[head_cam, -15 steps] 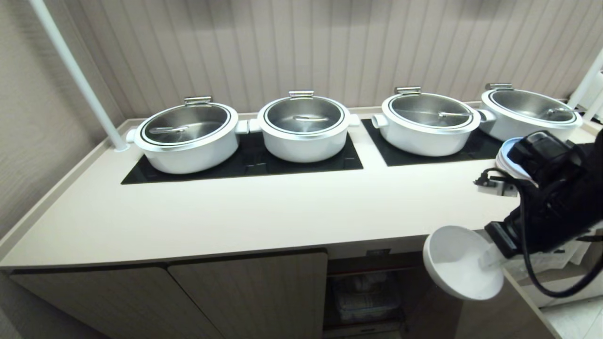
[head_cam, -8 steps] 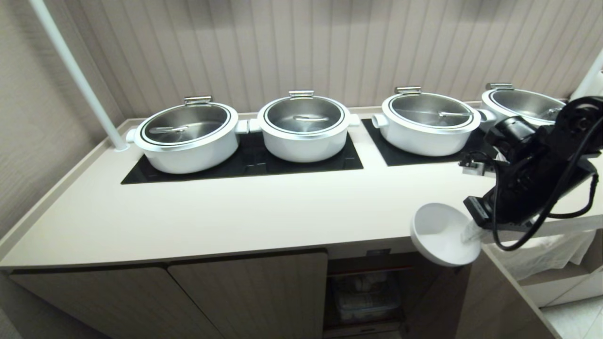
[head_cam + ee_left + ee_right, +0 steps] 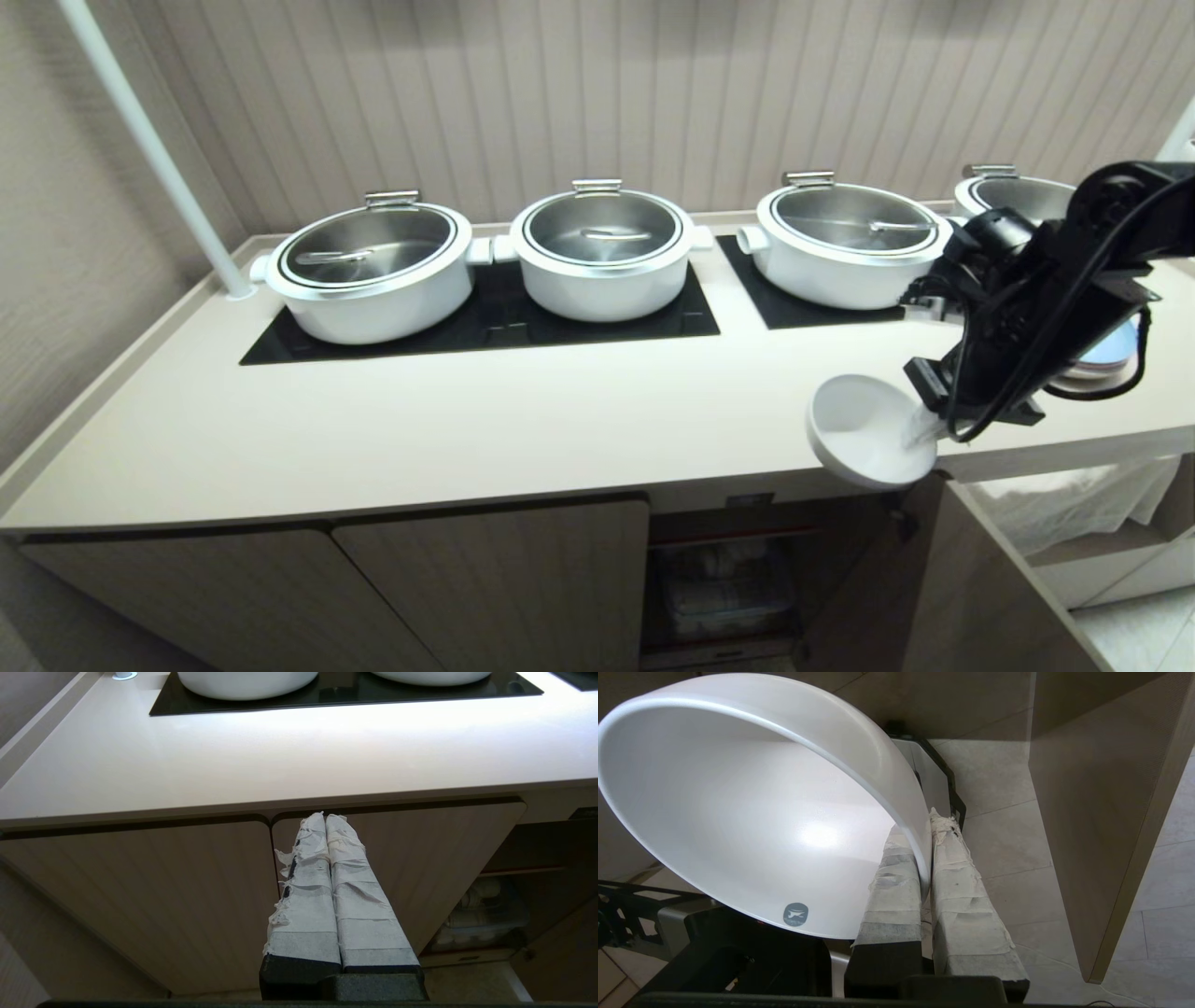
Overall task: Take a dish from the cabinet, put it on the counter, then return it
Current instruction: Place it on the table
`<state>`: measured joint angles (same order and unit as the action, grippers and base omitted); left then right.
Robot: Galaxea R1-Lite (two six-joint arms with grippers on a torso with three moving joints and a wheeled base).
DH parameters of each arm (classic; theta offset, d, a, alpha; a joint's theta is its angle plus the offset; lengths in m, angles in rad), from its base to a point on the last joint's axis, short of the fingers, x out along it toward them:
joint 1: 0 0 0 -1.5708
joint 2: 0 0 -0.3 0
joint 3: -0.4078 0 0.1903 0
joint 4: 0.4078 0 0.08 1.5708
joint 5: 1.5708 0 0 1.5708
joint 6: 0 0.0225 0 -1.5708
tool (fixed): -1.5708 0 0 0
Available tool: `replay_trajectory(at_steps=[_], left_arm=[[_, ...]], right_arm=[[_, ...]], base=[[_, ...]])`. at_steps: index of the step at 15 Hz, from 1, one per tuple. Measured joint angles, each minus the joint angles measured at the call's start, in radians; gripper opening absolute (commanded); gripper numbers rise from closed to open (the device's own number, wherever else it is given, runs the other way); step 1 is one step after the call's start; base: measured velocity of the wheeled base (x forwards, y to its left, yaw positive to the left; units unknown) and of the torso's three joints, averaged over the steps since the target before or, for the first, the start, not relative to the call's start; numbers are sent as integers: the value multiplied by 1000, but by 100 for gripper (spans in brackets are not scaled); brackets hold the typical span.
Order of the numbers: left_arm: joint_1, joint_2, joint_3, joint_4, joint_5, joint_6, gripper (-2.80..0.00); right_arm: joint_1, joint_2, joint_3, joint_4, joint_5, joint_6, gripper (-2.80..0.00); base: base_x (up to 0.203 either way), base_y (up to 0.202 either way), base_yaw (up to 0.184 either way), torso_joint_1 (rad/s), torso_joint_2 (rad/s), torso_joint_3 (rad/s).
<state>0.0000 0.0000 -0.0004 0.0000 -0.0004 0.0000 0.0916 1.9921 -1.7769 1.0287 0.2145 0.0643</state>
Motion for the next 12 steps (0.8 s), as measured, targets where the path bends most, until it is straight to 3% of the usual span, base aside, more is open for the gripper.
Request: replay_trajectory(at_steps=[5,12], left_arm=[[0,0,0,0,0,0,-280],[0,0,0,0,0,0,-280]], right_arm=[[-18,86,-151,47,-1,-2,-280],[-27,170,-179,9,-19,-12,-280]], base=[[0,0,0,0,0,0],[0,0,0,0,0,0]])
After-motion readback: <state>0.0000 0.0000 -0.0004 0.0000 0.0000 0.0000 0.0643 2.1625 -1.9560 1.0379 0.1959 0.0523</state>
